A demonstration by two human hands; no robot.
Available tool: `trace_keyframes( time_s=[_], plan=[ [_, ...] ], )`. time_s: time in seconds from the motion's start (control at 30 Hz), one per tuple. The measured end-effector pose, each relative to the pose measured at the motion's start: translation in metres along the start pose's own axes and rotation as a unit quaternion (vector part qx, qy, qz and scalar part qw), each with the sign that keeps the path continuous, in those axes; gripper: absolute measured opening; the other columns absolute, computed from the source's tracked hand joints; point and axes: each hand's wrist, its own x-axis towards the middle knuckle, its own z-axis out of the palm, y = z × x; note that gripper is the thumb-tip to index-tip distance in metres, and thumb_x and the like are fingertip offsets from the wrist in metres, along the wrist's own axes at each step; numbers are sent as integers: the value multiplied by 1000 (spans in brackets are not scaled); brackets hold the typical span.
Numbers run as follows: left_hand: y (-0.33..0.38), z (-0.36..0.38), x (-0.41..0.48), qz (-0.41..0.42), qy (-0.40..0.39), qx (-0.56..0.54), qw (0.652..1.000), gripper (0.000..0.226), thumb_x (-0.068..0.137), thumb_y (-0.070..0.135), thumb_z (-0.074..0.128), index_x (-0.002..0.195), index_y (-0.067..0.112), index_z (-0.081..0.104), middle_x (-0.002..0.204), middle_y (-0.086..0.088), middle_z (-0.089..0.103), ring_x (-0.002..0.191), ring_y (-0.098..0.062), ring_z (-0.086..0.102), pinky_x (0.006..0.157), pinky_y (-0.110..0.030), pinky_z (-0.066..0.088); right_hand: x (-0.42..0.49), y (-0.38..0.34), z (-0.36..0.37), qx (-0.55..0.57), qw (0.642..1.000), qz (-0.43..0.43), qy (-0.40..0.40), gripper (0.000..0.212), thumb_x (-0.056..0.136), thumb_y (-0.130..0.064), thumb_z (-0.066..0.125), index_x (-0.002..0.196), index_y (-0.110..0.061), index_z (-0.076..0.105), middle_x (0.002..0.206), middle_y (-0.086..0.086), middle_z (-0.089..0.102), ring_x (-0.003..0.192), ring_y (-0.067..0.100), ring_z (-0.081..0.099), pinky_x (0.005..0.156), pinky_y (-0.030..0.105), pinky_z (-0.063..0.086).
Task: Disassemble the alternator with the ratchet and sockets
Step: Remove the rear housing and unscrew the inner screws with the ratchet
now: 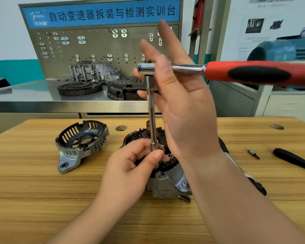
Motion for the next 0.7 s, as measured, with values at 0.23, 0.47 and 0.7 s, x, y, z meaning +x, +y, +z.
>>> trace_keyframes(
  time_s=[0.23,0.47,0.7],
  plan=[
    [3,0,0,9,11,-20,1000,21,74,42,64,78,22,69,64,17,69,64,8,61,61,-6,44,2,1,-3,115,988,100,10,45,101,-33,34,138,-9,40,108,1,73,81,18,71,86,36,56],
    [1,-1,1,7,0,-42,999,17,78,35,61,85,21,69,67,18,71,66,10,61,62,-3,42,-1,2,1,6,1000,5,20,39,96,-14,48,135,-9,51,136,13,57,123,19,55,107,44,43],
    [-1,-2,0,38,-15,-17,999,11,87,29,60,90,25,69,73,22,70,72,10,63,64,-2,43,-1,2,-4,71,995,68,18,35,100,-26,38,128,-13,54,121,6,66,92,23,69,89,32,51]
  ],
)
